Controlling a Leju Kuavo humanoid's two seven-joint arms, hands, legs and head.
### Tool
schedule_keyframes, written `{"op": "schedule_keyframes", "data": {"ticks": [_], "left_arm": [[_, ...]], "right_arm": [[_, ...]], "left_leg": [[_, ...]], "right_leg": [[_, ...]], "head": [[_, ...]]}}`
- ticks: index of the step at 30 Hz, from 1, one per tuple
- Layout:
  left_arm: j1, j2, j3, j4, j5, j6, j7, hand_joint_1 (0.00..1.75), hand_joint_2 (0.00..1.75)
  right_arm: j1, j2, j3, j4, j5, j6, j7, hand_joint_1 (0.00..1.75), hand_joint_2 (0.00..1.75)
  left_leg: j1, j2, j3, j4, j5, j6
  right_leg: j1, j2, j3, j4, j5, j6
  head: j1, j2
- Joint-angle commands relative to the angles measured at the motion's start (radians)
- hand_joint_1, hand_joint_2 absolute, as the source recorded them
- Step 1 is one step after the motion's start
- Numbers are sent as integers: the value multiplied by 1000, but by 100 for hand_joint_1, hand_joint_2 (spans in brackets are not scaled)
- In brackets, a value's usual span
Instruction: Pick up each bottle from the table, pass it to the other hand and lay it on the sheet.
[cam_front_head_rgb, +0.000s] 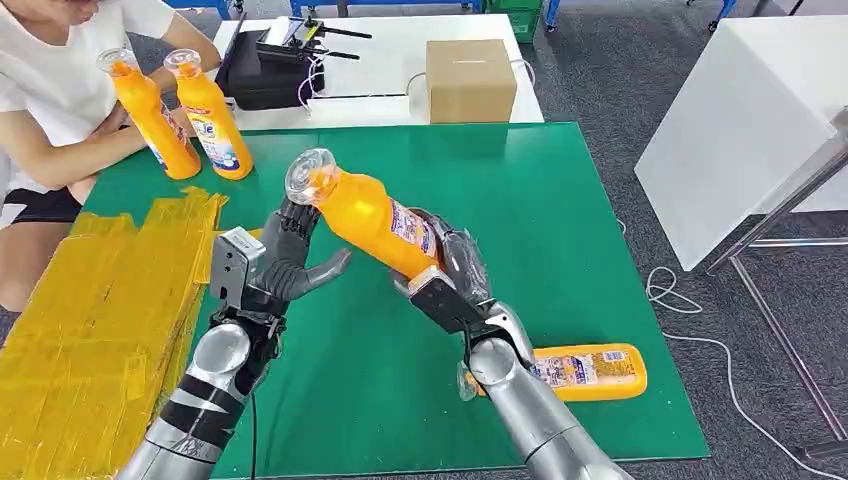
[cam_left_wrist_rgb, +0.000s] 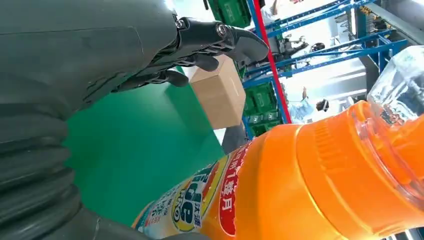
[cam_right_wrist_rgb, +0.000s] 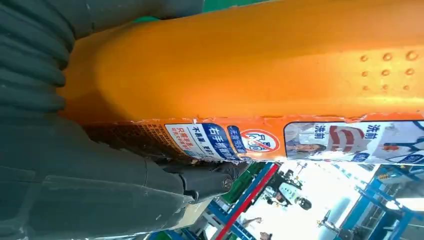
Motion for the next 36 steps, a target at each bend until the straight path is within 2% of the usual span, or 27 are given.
{"op": "schedule_keyframes", "data": {"ticks": [1, 21, 35, 36], "left_arm": [[-47, 8, -37, 62, 1, -1, 3, 0, 175], [-47, 8, -37, 62, 1, -1, 3, 0, 175], [-47, 8, -37, 62, 1, -1, 3, 0, 175], [-47, 8, -37, 62, 1, -1, 3, 0, 175]], "right_arm": [[-55, -16, 21, 63, -3, -5, 3, 175, 175], [-55, -16, 21, 63, -3, -5, 3, 175, 175], [-55, -16, 21, 63, -3, -5, 3, 175, 175], [-55, -16, 21, 63, -3, -5, 3, 175, 175]], "left_leg": [[1, -1, 3, 0, -1, -1], [2, -1, 5, 0, -2, -1], [0, -1, 1, 0, 0, 0], [2, -1, 5, 0, -2, -1]], "right_leg": [[1, -1, 4, -1, -1, 1], [1, -1, 5, -1, -2, 1], [0, -1, 1, 0, 0, 0], [2, -1, 5, -1, -2, 1]], "head": [[0, 0], [0, 0], [0, 0], [0, 0]]}}
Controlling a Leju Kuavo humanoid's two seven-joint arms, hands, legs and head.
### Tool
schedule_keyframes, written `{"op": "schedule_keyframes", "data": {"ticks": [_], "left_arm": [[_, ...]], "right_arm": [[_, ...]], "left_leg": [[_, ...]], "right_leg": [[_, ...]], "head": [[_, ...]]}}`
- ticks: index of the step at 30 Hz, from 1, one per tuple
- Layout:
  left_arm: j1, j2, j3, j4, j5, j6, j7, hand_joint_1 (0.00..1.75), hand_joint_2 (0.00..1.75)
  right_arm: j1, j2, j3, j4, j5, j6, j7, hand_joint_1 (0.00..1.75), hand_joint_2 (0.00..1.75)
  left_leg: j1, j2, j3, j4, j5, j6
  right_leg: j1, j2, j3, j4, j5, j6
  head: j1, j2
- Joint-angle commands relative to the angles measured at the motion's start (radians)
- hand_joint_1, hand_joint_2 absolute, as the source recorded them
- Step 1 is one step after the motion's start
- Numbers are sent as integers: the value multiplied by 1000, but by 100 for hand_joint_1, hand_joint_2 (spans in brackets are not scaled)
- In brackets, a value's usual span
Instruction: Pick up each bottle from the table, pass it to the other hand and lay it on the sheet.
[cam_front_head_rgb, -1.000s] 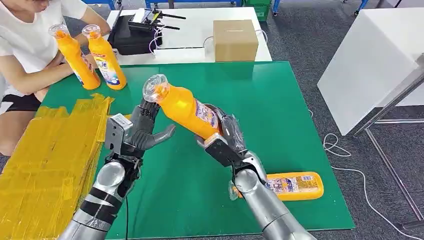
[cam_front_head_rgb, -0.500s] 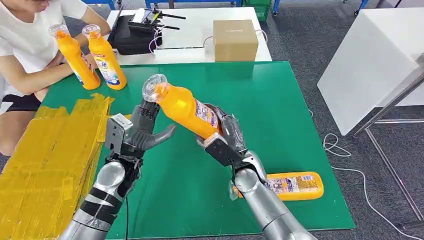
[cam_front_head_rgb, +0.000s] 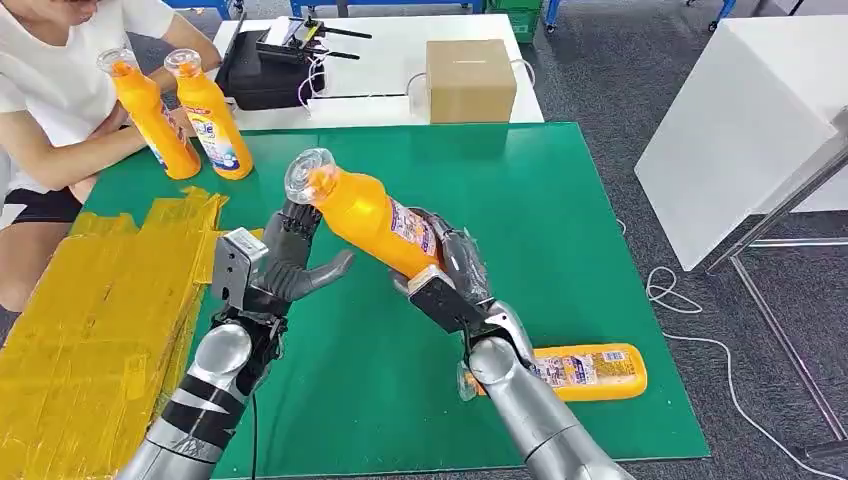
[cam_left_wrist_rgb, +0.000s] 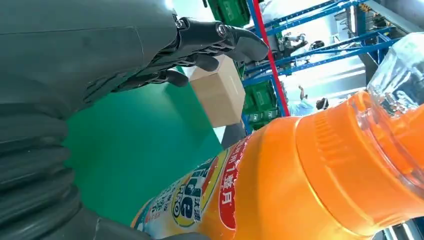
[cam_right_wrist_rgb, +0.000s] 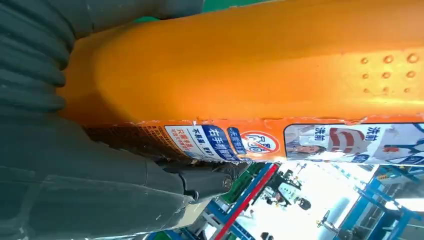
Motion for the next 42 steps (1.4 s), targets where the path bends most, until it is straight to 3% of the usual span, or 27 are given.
{"op": "schedule_keyframes", "data": {"ticks": [1, 33, 34, 37, 42], "left_arm": [[-47, 8, -29, 62, 1, -1, 3, 0, 175], [-47, 8, -29, 62, 1, -1, 3, 0, 175], [-69, -9, -39, 95, 109, -133, 14, 0, 175], [-97, -28, -59, 137, 110, -130, 10, 0, 175], [-100, -21, -66, 139, 126, -134, 3, 0, 175]], "right_arm": [[-51, -16, 19, 60, -3, -4, 3, 175, 175], [-51, -16, 19, 60, -3, -4, 3, 175, 175], [-123, -25, 279, 139, 236, 138, 13, 175, 175], [-132, 66, 335, 232, 262, 72, 44, 175, 175], [-153, 44, 364, 242, 227, 74, 28, 175, 175]], "left_leg": [[1, -1, 2, 0, -1, -1], [1, -1, 3, 0, -1, -1], [0, -1, 2, 0, 0, 0], [2, 4, 5, 1, -3, -2], [1, -1, 4, 0, -1, -1]], "right_leg": [[0, -1, 2, 0, -1, 0], [1, -1, 3, -1, -1, 0], [0, -1, 2, 0, 0, 0], [2, 4, 4, 0, -1, 0], [2, -1, 4, -1, -1, 0]], "head": [[0, 0], [0, 0], [0, 0], [0, 0], [0, 0]]}}
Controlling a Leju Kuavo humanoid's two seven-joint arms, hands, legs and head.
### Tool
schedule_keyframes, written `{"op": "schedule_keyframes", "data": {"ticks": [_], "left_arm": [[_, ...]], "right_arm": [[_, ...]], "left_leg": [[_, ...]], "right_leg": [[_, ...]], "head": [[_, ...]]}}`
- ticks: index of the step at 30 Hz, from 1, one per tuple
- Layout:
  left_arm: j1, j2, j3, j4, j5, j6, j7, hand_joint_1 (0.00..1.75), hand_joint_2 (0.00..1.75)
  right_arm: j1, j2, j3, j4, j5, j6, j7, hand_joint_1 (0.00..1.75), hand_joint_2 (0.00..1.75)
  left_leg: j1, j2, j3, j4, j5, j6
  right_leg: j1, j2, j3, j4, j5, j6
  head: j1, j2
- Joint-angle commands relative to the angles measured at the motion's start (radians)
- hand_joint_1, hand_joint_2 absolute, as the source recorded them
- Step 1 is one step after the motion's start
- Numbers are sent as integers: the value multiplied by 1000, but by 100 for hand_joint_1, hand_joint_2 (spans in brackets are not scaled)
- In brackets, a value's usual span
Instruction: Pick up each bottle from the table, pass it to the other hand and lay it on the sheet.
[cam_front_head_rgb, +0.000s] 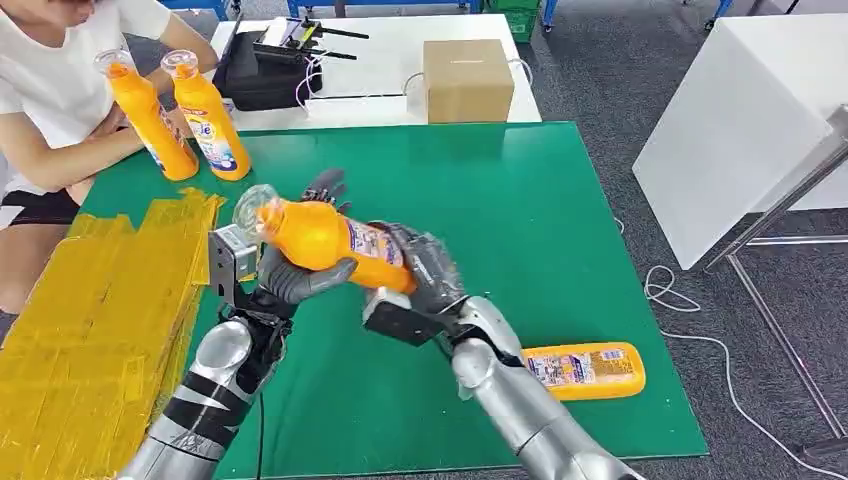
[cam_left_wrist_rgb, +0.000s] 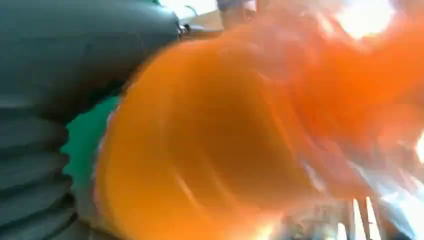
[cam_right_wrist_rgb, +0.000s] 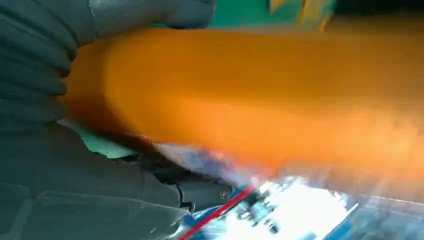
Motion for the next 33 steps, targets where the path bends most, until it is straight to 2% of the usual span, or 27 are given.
{"op": "schedule_keyframes", "data": {"ticks": [1, 20, 21, 22, 23, 33], "left_arm": [[-84, -6, -52, 111, 20, -7, 5, 0, 175], [-85, -6, -54, 105, 27, 1, 6, 0, 175], [-85, -6, -54, 105, 27, 1, 6, 14, 175], [-84, -8, -52, 104, 27, 4, 5, 89, 175], [-84, -10, -50, 103, 28, 7, 4, 155, 175], [-84, -10, -50, 103, 28, 7, 4, 155, 175]], "right_arm": [[-92, 3, 212, 156, -8, 8, -16, 175, 175], [-100, -1, 224, 159, -30, -12, -13, 175, 175], [-99, -1, 223, 159, -31, -14, -12, 175, 175], [-100, -1, 223, 160, -31, -16, -11, 175, 175], [-100, -1, 224, 160, -31, -16, -11, 175, 175], [-100, -1, 224, 160, -31, -16, -11, 175, 175]], "left_leg": [[1, -4, 2, 0, 0, -1], [2, -4, 2, 0, -1, -1], [2, -4, 3, 0, -1, -1], [1, -4, 1, 0, -1, -1], [1, -4, 1, 0, 0, -1], [1, -3, 0, 0, 0, 0]], "right_leg": [[2, -4, 3, -1, -1, 0], [1, -4, 4, -1, -2, 0], [1, -4, 4, -1, -2, 0], [1, -4, 3, -1, -1, 0], [1, -3, 3, -1, -1, 0], [0, -3, 2, 0, -1, 0]], "head": [[0, 0], [0, 0], [0, 0], [0, 0], [0, 0], [0, 0]]}}
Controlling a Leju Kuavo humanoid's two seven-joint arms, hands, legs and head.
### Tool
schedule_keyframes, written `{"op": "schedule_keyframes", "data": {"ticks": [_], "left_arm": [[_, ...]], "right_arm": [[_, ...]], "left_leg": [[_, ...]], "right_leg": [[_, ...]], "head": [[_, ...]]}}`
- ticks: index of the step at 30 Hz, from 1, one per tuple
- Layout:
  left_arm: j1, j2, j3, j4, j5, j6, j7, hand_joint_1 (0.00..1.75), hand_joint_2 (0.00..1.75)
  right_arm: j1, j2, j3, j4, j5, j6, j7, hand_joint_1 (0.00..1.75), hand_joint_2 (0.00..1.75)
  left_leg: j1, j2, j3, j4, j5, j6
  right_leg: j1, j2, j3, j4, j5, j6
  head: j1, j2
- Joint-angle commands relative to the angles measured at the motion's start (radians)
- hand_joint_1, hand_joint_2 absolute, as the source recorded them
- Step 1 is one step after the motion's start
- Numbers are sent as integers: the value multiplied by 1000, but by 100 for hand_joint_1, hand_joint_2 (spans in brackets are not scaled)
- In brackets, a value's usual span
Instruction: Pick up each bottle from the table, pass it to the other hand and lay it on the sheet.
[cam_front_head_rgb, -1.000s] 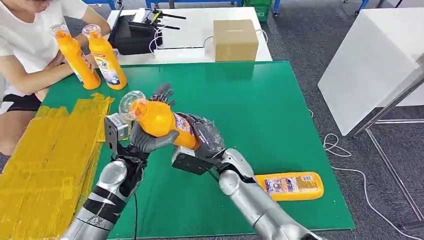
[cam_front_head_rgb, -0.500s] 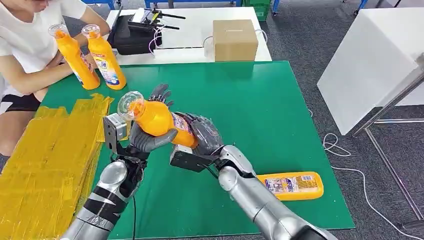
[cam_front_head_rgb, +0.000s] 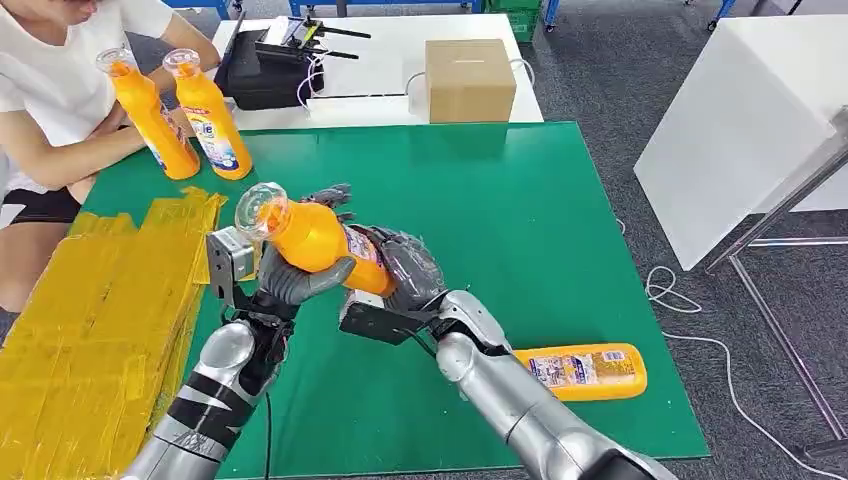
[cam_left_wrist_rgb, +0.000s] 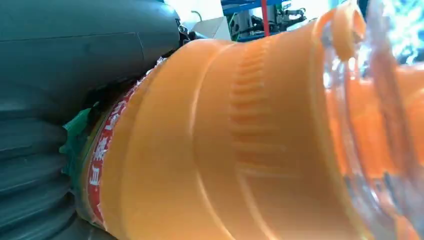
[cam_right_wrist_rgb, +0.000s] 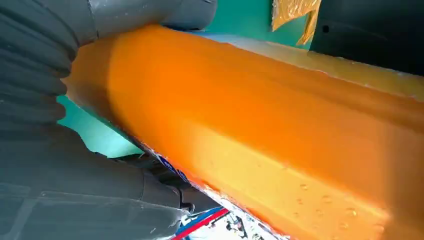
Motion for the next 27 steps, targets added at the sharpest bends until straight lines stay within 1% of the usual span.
{"op": "schedule_keyframes", "data": {"ticks": [1, 2, 3, 6, 7, 8, 10, 11, 12, 15, 16, 18, 21, 23, 24, 25, 26, 27], "left_arm": [[-85, -8, -49, 75, 0, 1, 11, 155, 175], [-85, -8, -49, 75, 0, 1, 11, 155, 175], [-85, -8, -49, 75, 0, 1, 11, 155, 175], [-85, -8, -49, 75, 0, 1, 11, 155, 175], [-85, -8, -49, 75, 0, 1, 11, 155, 175], [-85, -8, -49, 75, 0, 1, 11, 155, 175], [-85, -8, -49, 75, 0, 1, 11, 155, 175], [-84, -9, -47, 74, 0, 4, 11, 175, 175], [-83, -10, -45, 74, 1, 7, 10, 175, 175], [-82, -12, -43, 71, 1, 13, 8, 175, 175], [-81, -13, -41, 70, 1, 15, 8, 175, 175], [-80, -14, -40, 68, 1, 19, 7, 175, 175], [-80, -17, -33, 71, -1, 39, 6, 175, 175], [-79, -16, -28, 69, -6, 56, 2, 175, 175], [-79, -9, -10, 59, -134, 246, -27, 175, 175], [-83, 16, 13, 43, -156, 278, -28, 175, 175], [-84, 29, 36, 40, -231, 357, -23, 175, 175], [-85, 38, 55, 35, -241, 363, -24, 175, 175]], "right_arm": [[-21, -6, 124, 53, 17, 7, -20, 175, 175], [-21, -6, 124, 53, 17, 7, -20, 175, 175], [-21, -6, 124, 53, 17, 7, -20, 175, 175], [-21, -6, 124, 53, 17, 7, -20, 175, 175], [-21, -6, 124, 53, 17, 7, -20, 175, 175], [-21, -6, 124, 53, 17, 7, -20, 175, 175], [-21, -6, 124, 53, 17, 7, -20, 175, 175], [-21, -6, 124, 53, 17, 5, -20, 175, 175], [-21, -6, 124, 54, 16, 5, -20, 175, 175], [-20, -7, 123, 54, 16, 2, -19, 175, 175], [-20, -8, 122, 53, 15, 2, -20, 175, 175], [-18, -8, 122, 53, 14, 1, -20, 175, 175], [-13, -9, 112, 50, 7, -7, -20, 175, 175], [-4, -12, 99, 39, -2, -23, -23, 175, 175], [59, -17, 3, -57, -105, -98, -94, 0, 175], [99, -69, 0, -187, -111, -86, -60, 0, 0], [131, -102, -14, -289, -117, -84, -53, 0, 0], [157, -130, -27, -369, -134, -62, -35, 0, 0]], "left_leg": [[2, -2, 2, 0, -1, -1], [2, -3, 4, 0, -2, -1], [0, -2, 1, 0, 0, 0], [1, -2, 1, 0, 0, -1], [2, -3, 5, 0, -2, -1], [1, -2, 2, 0, -1, -1], [1, -2, 2, 0, -1, -1], [1, -2, 1, 0, -1, -1], [2, -3, 3, 0, -1, -1], [1, -2, 1, 0, 0, 0], [1, -3, 3, 0, -1, -1], [1, -2, 1, 0, 0, 0], [2, -3, 3, 0, -1, -1], [1, -2, 1, 0, 0, -1], [1, -2, 1, 0, 0, 0], [2, -3, 3, 0, -1, -1], [1, -4, 2, -1, 0, -1], [1, -4, 1, 0, 0, -1]], "right_leg": [[1, -3, 4, -1, -1, 0], [2, -3, 5, -1, -2, 1], [0, -2, 1, 0, -1, 0], [1, -2, 1, -1, -1, 0], [2, -3, 6, -1, -2, 0], [1, -2, 3, -1, -1, 0], [1, -3, 3, -1, -1, 0], [1, -2, 2, -1, -1, 0], [2, -3, 4, -1, -2, 0], [1, -2, 1, 0, 0, 0], [1, -3, 4, -1, -2, 0], [1, -2, 2, -1, -1, 0], [2, -3, 4, -1, -2, 1], [1, -2, 2, -1, -1, 0], [1, -2, 2, -1, -1, 0], [2, -3, 4, -1, -2, 0], [1, -4, 3, -1, -1, 0], [1, -4, 2, -1, -1, 0]], "head": [[0, 0], [0, 0], [0, 0], [0, 0], [0, 0], [0, 0], [0, 0], [0, 0], [0, 0], [0, 0], [0, 0], [0, 0], [0, 0], [0, 0], [0, 0], [0, 0], [0, 0], [0, 0]]}}
